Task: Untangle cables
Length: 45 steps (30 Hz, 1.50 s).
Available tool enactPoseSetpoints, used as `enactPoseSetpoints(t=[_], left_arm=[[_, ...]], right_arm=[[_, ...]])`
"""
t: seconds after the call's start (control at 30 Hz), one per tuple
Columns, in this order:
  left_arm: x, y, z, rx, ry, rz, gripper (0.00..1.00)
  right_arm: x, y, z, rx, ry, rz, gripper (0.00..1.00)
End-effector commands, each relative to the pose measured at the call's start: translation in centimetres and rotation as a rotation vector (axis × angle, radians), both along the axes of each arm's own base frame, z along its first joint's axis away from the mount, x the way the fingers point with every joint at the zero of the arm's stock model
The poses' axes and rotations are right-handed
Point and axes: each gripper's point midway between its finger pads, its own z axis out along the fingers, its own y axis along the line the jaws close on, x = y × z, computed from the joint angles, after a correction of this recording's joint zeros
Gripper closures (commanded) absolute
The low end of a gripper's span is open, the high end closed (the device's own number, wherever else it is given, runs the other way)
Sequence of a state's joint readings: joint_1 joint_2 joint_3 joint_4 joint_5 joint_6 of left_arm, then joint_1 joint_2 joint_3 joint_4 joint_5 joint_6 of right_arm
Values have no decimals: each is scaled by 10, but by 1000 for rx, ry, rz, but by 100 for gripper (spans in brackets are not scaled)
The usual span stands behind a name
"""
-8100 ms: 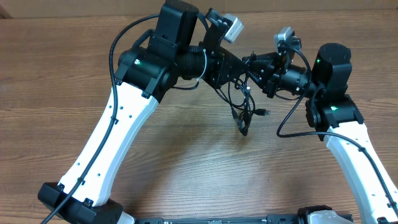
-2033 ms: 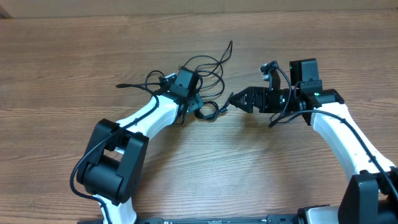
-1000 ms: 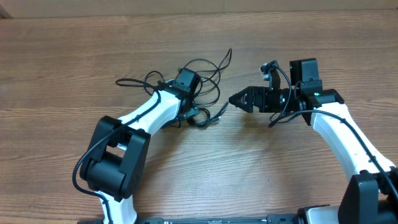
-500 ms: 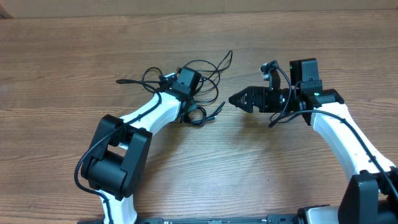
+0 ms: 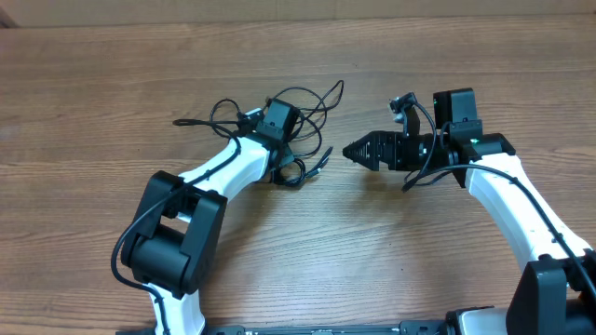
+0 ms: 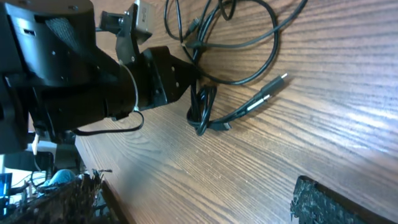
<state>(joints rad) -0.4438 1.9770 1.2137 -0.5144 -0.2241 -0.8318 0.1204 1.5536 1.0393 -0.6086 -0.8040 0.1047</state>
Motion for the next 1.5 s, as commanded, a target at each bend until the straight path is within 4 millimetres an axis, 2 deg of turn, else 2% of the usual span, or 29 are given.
enactPoseSetpoints(t=[0.0,0.13,0.23,0.27,0.5,0.6,0.63,0.73,0.9,1.03,1.27,1.43,1.47], left_arm=[[-51,0,-42,-37,274,-14,96],[-46,-1,-17,-56,321,3,96],[-37,0,12,-65,350,21,96],[-33,2,29,-67,361,33,96],[-21,13,105,-107,374,178,96],[-18,13,122,-149,371,228,96],[-18,12,128,-178,375,256,96],[-20,5,139,-282,414,283,96],[-33,-15,149,-466,529,294,96],[-45,-10,149,-435,574,309,96],[-48,-5,148,-396,574,270,96],[-49,-5,148,-391,572,218,96],[-49,-5,148,-391,573,217,96]], right_arm=[[-2,3,2,8,6,10,0],[-5,8,9,57,8,37,0],[-8,11,12,83,9,54,0],[-9,12,13,92,9,59,0],[-16,20,24,162,-6,116,0],[-18,22,27,179,-16,134,0],[-21,25,34,215,-40,174,0],[-28,30,45,280,-67,228,0],[-32,34,50,314,-82,260,0],[-39,46,48,291,-146,330,0],[-44,60,38,220,-152,358,0],[-47,61,37,220,-143,362,0],[-48,61,36,219,-128,360,4]])
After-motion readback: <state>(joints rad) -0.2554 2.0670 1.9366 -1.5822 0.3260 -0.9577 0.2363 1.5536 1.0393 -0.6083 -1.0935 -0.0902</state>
